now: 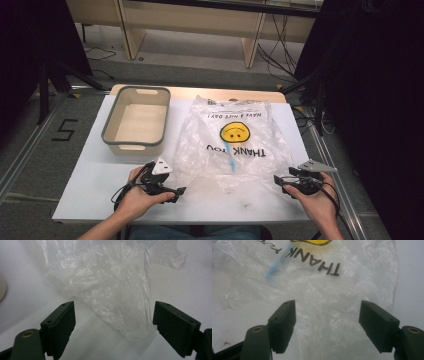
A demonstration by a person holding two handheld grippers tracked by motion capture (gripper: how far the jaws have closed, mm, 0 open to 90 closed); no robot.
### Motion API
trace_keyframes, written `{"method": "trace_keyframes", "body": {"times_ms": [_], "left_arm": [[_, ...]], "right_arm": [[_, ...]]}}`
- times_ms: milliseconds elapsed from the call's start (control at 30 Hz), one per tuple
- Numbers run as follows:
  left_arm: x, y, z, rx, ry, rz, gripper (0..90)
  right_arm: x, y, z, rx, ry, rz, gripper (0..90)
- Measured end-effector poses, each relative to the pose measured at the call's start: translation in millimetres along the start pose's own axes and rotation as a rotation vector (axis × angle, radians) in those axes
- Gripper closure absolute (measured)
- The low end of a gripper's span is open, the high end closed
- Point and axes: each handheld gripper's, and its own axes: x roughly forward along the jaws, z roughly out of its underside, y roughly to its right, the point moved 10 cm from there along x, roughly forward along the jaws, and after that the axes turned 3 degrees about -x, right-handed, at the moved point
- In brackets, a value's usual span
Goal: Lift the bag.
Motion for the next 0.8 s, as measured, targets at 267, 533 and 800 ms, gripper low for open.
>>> {"method": "trace_keyframes", "body": {"times_ms": [267, 533, 800], "left_arm": [[10.2, 4.3, 6.1, -0.008, -0.041, -0.008, 23.0], [19.0, 9.2, 10.1, -0.011, -0.077, -0.033, 37.7], [17.0, 5.7, 10.9, 0.012, -0.094, -0.095, 58.7]], "right_arm": [[-0.6, 1.5, 3.1, 0.004, 0.000, -0.008, 30.9], [-1.5, 1.0, 5.1, 0.005, -0.012, -0.005, 31.0], [-5.1, 0.7, 8.7, 0.009, -0.031, -0.007, 30.4]]}}
